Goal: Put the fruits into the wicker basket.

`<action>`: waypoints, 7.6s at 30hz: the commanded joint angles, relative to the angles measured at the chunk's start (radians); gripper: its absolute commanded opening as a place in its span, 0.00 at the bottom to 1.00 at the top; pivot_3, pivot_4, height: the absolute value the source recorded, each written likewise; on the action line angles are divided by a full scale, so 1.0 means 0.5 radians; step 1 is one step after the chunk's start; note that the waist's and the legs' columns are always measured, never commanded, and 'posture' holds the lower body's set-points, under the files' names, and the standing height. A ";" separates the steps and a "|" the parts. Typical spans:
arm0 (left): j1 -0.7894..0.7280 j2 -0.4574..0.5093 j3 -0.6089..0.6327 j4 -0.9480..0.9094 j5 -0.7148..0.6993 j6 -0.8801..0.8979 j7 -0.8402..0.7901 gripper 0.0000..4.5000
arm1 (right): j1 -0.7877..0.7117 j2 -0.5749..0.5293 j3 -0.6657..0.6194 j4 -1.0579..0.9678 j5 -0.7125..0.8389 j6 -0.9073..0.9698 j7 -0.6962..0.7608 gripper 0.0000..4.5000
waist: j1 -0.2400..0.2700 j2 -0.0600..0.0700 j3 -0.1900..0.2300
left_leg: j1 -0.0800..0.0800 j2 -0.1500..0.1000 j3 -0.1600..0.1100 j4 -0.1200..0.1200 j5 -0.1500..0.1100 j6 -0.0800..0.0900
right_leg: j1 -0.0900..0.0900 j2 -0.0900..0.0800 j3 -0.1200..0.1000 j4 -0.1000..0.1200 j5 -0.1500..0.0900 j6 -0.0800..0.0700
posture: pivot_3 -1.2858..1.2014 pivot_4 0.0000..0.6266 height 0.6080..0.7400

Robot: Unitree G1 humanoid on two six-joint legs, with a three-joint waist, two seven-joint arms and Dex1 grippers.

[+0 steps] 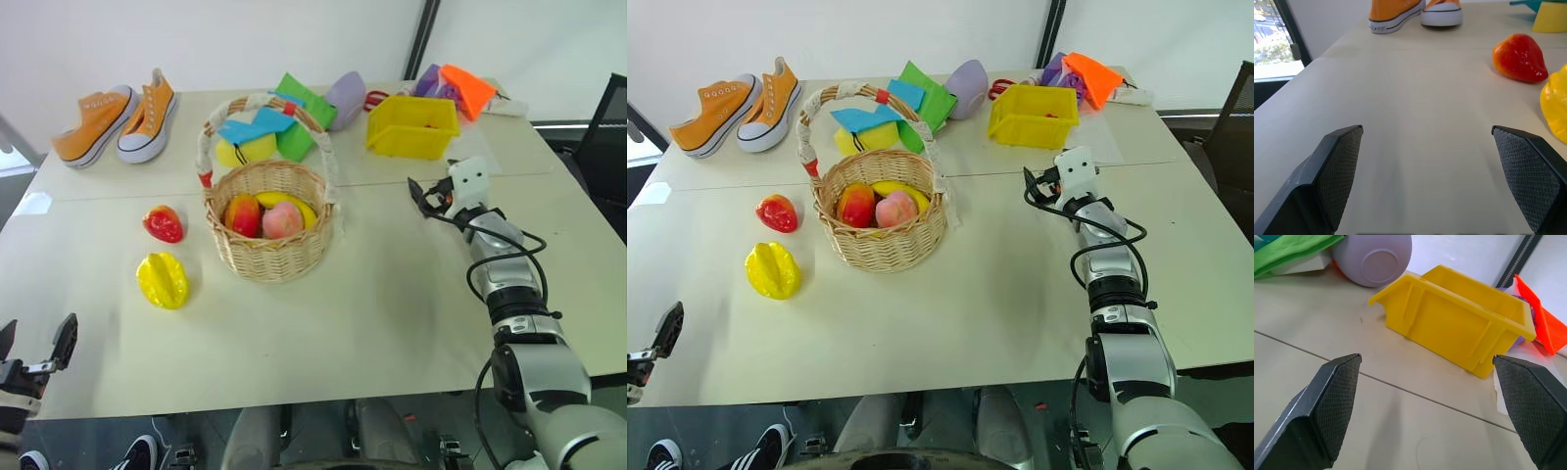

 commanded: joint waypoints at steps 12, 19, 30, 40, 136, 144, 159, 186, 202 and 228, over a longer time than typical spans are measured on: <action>-0.082 0.099 -0.010 0.033 0.063 -0.133 -0.043 1.00 | 0.081 0.015 -0.039 -0.285 0.076 0.027 0.063 1.00 | -0.002 0.000 0.000 | 0.000 0.000 0.000 -0.001 0.000 0.000 | 0.001 0.000 0.000 0.000 0.000 0.001 | 0.52 0.24 1.00; -0.088 0.110 -0.019 0.025 0.088 -0.122 -0.048 1.00 | 0.124 0.034 -0.041 -0.391 0.114 0.078 0.118 1.00 | -0.002 0.000 0.000 | 0.000 0.000 0.000 -0.001 0.000 0.000 | 0.000 0.000 0.000 0.000 0.000 0.001 | 0.52 0.24 1.00; -0.061 0.106 -0.047 -0.103 0.043 -0.075 -0.068 1.00 | 0.156 0.026 -0.033 -0.494 0.199 0.092 0.286 1.00 | 0.000 0.000 0.000 | 0.000 0.000 0.000 -0.001 0.000 0.000 | -0.001 0.000 0.000 0.000 0.000 0.000 | 0.52 0.24 1.00; -0.008 0.161 -0.145 -0.787 -0.144 0.423 0.205 1.00 | 0.452 -0.586 0.031 -1.493 0.854 0.806 1.524 1.00 | 0.013 0.001 0.000 | -0.003 0.000 0.000 0.000 -0.002 0.003 | 0.002 -0.002 0.000 -0.006 -0.003 -0.005 | 0.52 0.24 1.00; -1.442 0.295 -1.010 -1.062 -0.892 1.499 0.739 0.99 | 0.493 -0.562 0.023 -2.207 1.007 1.294 1.206 1.00 | 0.051 -0.005 0.003 | -0.012 0.001 0.000 0.009 0.000 0.002 | -0.003 0.007 0.000 -0.005 0.005 0.002 | 0.52 0.24 1.00; -0.566 0.642 -0.109 -1.068 -1.229 1.412 0.265 0.99 | 0.451 -0.618 0.085 -2.279 1.107 1.417 1.344 1.00 | 0.020 -0.003 0.003 | -0.010 0.005 -0.001 0.005 0.003 -0.003 | -0.003 0.006 0.000 -0.005 0.002 -0.007 | 0.52 0.24 1.00; -1.229 0.183 -0.645 -0.413 -0.115 1.148 1.218 0.99 | 0.358 -0.565 0.165 -2.282 1.058 1.444 1.331 1.00 | 0.062 -0.009 0.001 | -0.018 0.002 -0.001 0.006 0.001 0.001 | -0.010 0.004 0.000 -0.009 0.009 -0.002 | 0.52 0.24 1.00; -1.923 0.135 -0.813 0.396 0.228 1.532 1.154 0.99 | 0.393 -0.564 0.153 -2.363 1.063 1.479 1.208 1.00 | 0.060 -0.010 0.001 | -0.018 0.002 -0.001 0.008 0.002 -0.002 | -0.010 0.008 -0.001 -0.005 0.011 0.003 | 0.52 0.24 1.00; -1.882 0.089 -0.784 0.392 0.316 1.532 1.149 0.61 | 0.369 -0.557 0.157 -2.347 1.059 1.471 1.195 1.00 | 0.060 -0.010 0.002 | -0.018 0.002 -0.001 0.009 0.003 -0.002 | -0.010 0.008 -0.001 -0.005 0.012 0.004 | 0.52 0.24 1.00; -1.853 0.104 -1.110 -0.696 -0.559 1.777 0.622 0.61 | 0.507 -0.483 0.047 -2.227 0.964 1.321 1.076 1.00 | 0.056 -0.007 0.000 | -0.017 0.000 -0.002 0.012 0.003 0.000 | -0.006 0.006 -0.001 -0.005 0.012 0.004 | 0.52 0.24 1.00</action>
